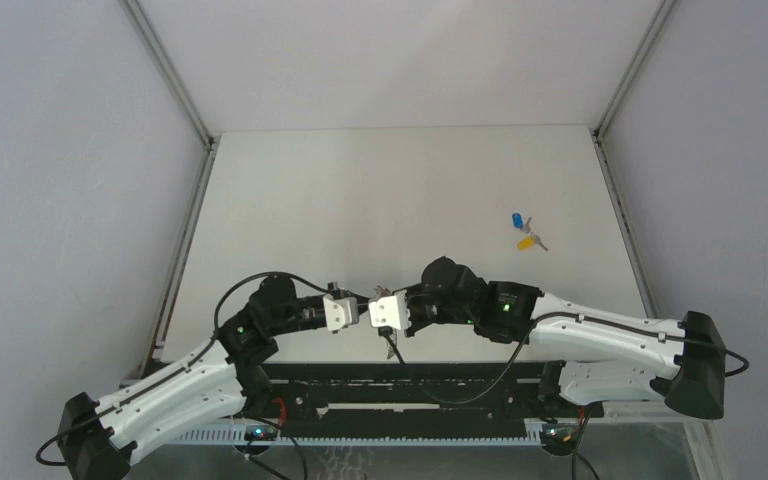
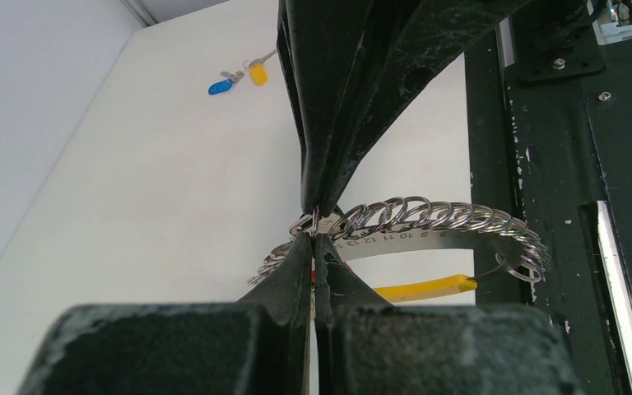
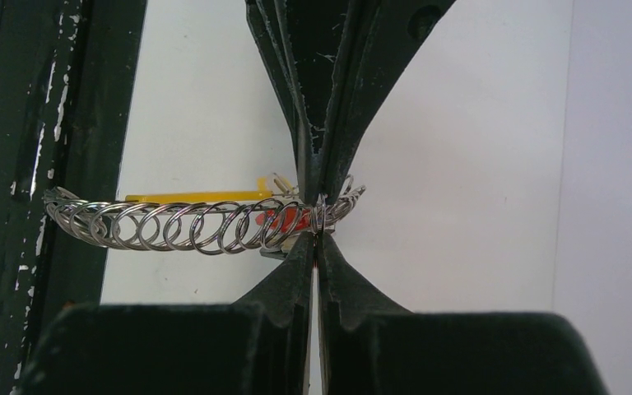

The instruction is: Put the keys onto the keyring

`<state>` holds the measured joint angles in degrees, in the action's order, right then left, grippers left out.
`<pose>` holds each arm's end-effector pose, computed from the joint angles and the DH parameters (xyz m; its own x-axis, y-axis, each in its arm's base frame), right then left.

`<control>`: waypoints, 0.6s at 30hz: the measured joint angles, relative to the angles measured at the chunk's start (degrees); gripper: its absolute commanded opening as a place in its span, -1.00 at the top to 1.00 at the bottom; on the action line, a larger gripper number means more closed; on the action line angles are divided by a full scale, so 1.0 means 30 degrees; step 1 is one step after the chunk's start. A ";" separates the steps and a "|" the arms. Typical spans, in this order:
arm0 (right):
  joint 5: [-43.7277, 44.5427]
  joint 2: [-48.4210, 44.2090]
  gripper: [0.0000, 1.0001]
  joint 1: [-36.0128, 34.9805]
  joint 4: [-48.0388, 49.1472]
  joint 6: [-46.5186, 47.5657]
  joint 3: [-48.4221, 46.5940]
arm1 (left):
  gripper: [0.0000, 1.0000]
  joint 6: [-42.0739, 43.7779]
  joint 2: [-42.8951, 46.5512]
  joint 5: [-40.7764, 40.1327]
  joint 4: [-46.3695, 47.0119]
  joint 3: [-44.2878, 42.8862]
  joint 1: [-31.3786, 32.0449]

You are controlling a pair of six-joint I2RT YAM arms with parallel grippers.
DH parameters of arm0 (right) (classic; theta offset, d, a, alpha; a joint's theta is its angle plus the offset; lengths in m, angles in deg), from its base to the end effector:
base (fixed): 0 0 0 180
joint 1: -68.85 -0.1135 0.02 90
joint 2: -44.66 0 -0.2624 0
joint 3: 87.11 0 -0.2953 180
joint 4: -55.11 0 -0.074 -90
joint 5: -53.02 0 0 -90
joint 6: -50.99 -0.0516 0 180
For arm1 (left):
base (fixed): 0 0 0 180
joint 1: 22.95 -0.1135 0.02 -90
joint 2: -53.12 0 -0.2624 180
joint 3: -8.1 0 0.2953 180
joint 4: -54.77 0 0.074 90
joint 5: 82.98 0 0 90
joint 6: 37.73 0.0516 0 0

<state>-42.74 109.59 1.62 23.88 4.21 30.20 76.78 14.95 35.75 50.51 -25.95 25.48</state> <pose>0.1146 0.2864 0.2705 0.4949 -0.5814 -0.6458 -0.8383 -0.1239 -0.5309 0.1315 -0.1857 0.2371 0.3151 0.1930 -0.9292 0.9242 0.1605 0.3467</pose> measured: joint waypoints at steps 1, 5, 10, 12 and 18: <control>0.0058 0.0000 1.00 0.0000 0.0051 -0.0051 0.0000 | 0.99 -0.0007 0.0000 -0.0007 0.0044 0.0000 0.0000; 0.0204 -0.0036 1.00 0.0000 0.0168 -0.0197 0.0000 | 0.99 -0.0007 0.0044 -0.0015 0.0124 0.0000 0.0000; 0.0233 -0.0488 1.00 0.0007 0.0204 -0.0277 0.0015 | 0.99 0.0000 0.0073 -0.0015 0.0503 0.0000 0.0000; 0.0124 -0.0954 1.00 0.0007 0.0364 -0.0277 0.0168 | 0.99 0.0000 0.0066 -0.0051 0.0634 0.0000 0.0000; -0.0619 -0.1792 1.00 0.0000 0.1282 -0.0277 0.0270 | 0.99 -0.0044 -0.0423 -0.0590 0.0546 0.0000 0.0015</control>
<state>-44.60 104.21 1.62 27.72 3.38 31.01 76.65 13.68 33.98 52.15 -25.95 25.52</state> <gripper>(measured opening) 0.003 0.009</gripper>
